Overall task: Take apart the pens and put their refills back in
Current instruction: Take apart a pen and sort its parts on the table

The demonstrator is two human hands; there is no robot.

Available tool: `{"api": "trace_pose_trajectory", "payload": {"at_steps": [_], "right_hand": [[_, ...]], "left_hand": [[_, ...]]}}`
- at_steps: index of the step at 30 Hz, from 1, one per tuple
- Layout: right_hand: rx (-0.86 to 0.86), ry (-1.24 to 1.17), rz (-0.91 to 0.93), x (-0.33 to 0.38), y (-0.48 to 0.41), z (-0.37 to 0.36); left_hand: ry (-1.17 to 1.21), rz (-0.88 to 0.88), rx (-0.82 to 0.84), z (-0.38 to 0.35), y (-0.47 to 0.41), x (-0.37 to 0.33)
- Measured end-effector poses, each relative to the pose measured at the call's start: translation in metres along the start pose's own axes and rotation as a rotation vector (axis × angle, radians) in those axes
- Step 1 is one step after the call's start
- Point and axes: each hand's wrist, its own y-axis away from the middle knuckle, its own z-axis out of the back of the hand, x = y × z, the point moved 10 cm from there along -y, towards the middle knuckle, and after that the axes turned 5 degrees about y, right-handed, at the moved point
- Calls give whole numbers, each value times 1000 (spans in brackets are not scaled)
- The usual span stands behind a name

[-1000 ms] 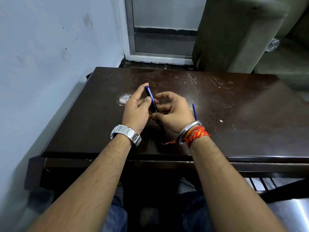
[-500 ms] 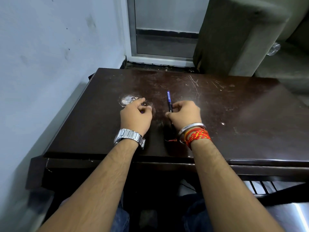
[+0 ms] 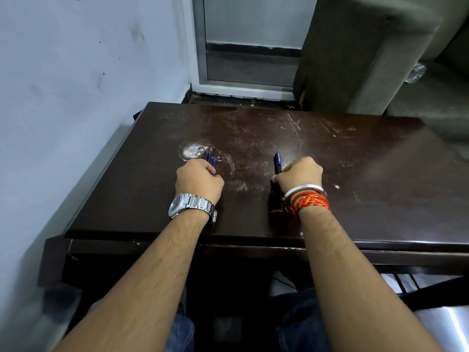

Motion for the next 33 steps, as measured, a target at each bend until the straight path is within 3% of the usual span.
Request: {"api": "trace_pose_trajectory", "payload": {"at_steps": [19,33], "right_hand": [[-24,-5,47,4,6,4],[-49,-14,66,10,9,3]], "left_hand": [[34,42,-91,20,-11,11],[-59,76,-18,11,-17,20]]}}
